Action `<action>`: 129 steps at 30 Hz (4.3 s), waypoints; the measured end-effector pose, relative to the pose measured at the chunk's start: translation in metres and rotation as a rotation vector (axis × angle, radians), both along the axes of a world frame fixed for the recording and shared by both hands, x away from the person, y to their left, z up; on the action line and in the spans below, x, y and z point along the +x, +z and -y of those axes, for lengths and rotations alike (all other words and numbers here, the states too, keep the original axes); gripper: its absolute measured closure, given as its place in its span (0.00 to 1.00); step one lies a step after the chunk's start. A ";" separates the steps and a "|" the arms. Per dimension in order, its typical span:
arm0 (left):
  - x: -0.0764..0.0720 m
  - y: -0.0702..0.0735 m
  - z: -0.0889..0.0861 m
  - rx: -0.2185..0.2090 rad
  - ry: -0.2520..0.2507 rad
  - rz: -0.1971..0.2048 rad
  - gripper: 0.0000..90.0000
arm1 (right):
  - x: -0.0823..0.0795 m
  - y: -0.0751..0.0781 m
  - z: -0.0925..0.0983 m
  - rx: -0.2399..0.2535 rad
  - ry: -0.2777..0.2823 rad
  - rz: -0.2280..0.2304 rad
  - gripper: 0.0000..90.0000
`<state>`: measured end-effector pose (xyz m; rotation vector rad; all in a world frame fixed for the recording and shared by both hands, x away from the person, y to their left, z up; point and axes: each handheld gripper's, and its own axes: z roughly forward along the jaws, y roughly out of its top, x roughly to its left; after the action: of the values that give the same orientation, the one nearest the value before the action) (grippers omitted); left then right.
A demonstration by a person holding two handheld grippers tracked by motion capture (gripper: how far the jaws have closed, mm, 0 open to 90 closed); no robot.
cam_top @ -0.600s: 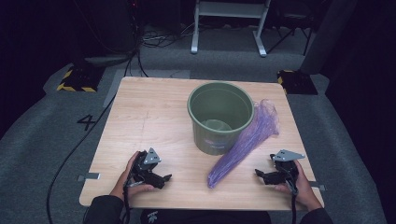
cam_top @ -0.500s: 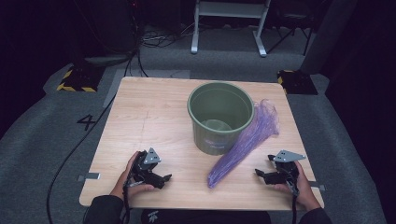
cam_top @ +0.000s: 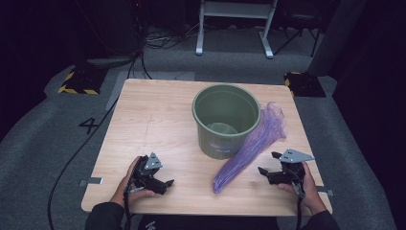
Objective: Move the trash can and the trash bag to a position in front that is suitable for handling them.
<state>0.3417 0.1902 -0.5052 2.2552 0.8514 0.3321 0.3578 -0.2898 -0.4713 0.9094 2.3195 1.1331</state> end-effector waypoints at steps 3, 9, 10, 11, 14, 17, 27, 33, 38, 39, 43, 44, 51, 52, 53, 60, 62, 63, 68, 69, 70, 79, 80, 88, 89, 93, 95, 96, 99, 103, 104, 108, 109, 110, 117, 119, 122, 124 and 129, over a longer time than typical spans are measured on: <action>-0.001 0.000 -0.001 0.001 0.001 -0.004 0.00 | 0.006 0.004 -0.006 0.015 0.019 0.003 0.18; 0.000 0.000 -0.001 0.000 0.000 -0.003 0.00 | 0.016 0.012 -0.017 0.023 0.041 0.023 0.18; 0.000 0.000 -0.001 0.000 -0.001 -0.003 0.00 | 0.017 0.014 -0.019 0.026 0.047 0.028 0.18; -0.001 0.000 -0.001 0.001 0.000 -0.004 0.00 | 0.022 0.018 -0.024 0.032 0.062 0.029 0.18; -0.001 0.000 -0.001 0.001 0.000 -0.004 0.00 | 0.028 0.022 -0.030 0.033 0.067 0.040 0.18; -0.001 0.000 -0.001 0.001 0.000 -0.003 0.00 | 0.032 0.024 -0.034 0.038 0.079 0.030 0.18; -0.001 0.000 -0.001 0.000 -0.002 -0.003 0.00 | 0.042 0.029 -0.050 0.020 0.120 0.043 0.18; -0.001 0.000 -0.001 0.001 -0.002 -0.004 0.00 | 0.046 0.029 -0.052 0.024 0.124 0.041 0.18; -0.001 0.000 -0.001 0.000 -0.002 -0.002 0.00 | 0.049 0.029 -0.053 0.029 0.128 0.044 0.18; -0.001 0.000 -0.001 0.000 -0.002 -0.002 0.00 | 0.049 0.029 -0.053 0.029 0.128 0.044 0.18; -0.001 0.000 -0.001 0.001 -0.003 -0.004 0.00 | 0.052 0.029 -0.056 0.017 0.141 0.047 0.17; -0.001 0.000 -0.001 0.001 -0.003 -0.004 0.00 | 0.052 0.029 -0.056 0.017 0.141 0.047 0.17; -0.001 0.000 -0.001 0.001 -0.002 -0.003 0.00 | 0.056 0.028 -0.062 0.027 0.171 0.049 0.17; -0.001 0.000 -0.001 0.001 -0.002 -0.003 0.00 | 0.056 0.028 -0.062 0.027 0.171 0.049 0.17; -0.001 0.000 -0.001 0.001 -0.002 -0.004 0.00 | 0.057 0.028 -0.064 0.017 0.163 0.048 0.17; -0.001 0.000 -0.001 0.001 -0.002 -0.003 0.00 | 0.059 0.030 -0.072 0.022 0.182 0.049 0.17; -0.001 0.000 -0.001 0.002 -0.003 -0.003 0.00 | 0.059 0.030 -0.074 0.020 0.187 0.051 0.17; -0.001 0.000 -0.001 0.002 -0.003 -0.003 0.00 | 0.058 0.030 -0.077 0.018 0.194 0.053 0.17; -0.001 0.000 -0.001 0.000 -0.002 -0.002 0.00 | 0.053 0.030 -0.085 0.011 0.227 0.062 0.19; -0.001 0.000 -0.001 0.000 -0.002 -0.002 0.00 | 0.053 0.030 -0.085 0.011 0.227 0.062 0.19; -0.001 0.000 -0.001 0.001 -0.002 -0.003 0.00 | 0.052 0.030 -0.084 0.013 0.227 0.066 0.20; -0.001 0.000 -0.001 0.000 -0.002 -0.002 0.00 | 0.049 0.029 -0.042 0.001 0.093 0.070 0.28; -0.001 0.000 -0.001 0.002 -0.003 -0.004 0.00 | 0.049 0.028 -0.036 0.000 0.067 0.065 0.28; -0.001 0.000 -0.001 0.001 -0.002 -0.003 0.00 | 0.057 0.016 -0.008 0.007 -0.035 0.036 0.31; -0.001 0.000 -0.001 0.002 -0.002 -0.004 0.00 | 0.058 0.016 -0.008 0.006 -0.037 0.040 0.32; -0.001 0.000 -0.001 0.001 -0.001 -0.003 0.00 | 0.061 0.012 -0.013 0.007 -0.010 0.041 0.45; -0.001 0.000 -0.001 0.001 -0.001 -0.003 0.00 | 0.064 0.004 -0.021 -0.011 0.046 -0.009 0.54; -0.001 0.000 -0.001 0.001 -0.001 -0.003 0.00 | 0.064 0.004 -0.021 -0.011 0.046 -0.009 0.54; -0.002 0.000 0.002 0.004 0.001 0.001 0.00 | 0.064 -0.002 -0.033 -0.054 0.096 -0.045 0.60; -0.004 0.003 0.011 0.019 0.003 -0.012 0.01 | 0.062 -0.007 -0.042 -0.061 0.136 -0.055 0.63; -0.004 0.003 0.011 0.019 0.003 -0.012 0.03 | 0.062 -0.009 -0.043 -0.059 0.147 -0.068 0.63; -0.010 0.008 0.023 0.010 -0.026 0.009 0.23 | 0.062 -0.016 -0.050 -0.103 0.155 -0.084 0.63; -0.011 0.010 0.030 0.005 -0.041 0.015 0.16 | 0.062 -0.018 -0.053 -0.094 0.164 -0.098 0.63; -0.011 0.010 0.030 0.005 -0.041 0.015 0.18 | 0.062 -0.018 -0.053 -0.094 0.164 -0.098 0.63; -0.016 0.022 0.059 -0.023 -0.111 0.039 0.17 | 0.061 -0.022 -0.056 -0.077 0.169 -0.120 0.60; -0.016 0.027 0.065 -0.041 -0.123 0.048 0.17 | 0.061 -0.023 -0.056 -0.074 0.169 -0.126 0.60; -0.016 0.031 0.070 -0.065 -0.126 0.060 0.17 | 0.060 -0.023 -0.057 -0.073 0.163 -0.125 0.59; -0.016 0.035 0.075 -0.086 -0.130 0.069 0.17 | 0.060 -0.024 -0.057 -0.070 0.161 -0.126 0.59; -0.015 0.039 0.095 -0.113 -0.170 0.075 0.18 | 0.060 -0.024 -0.058 -0.067 0.145 -0.121 0.56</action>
<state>0.3264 0.0951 -0.4660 2.1778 0.6187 0.2810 0.4174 -0.2314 -0.4955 0.8173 2.5419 1.0758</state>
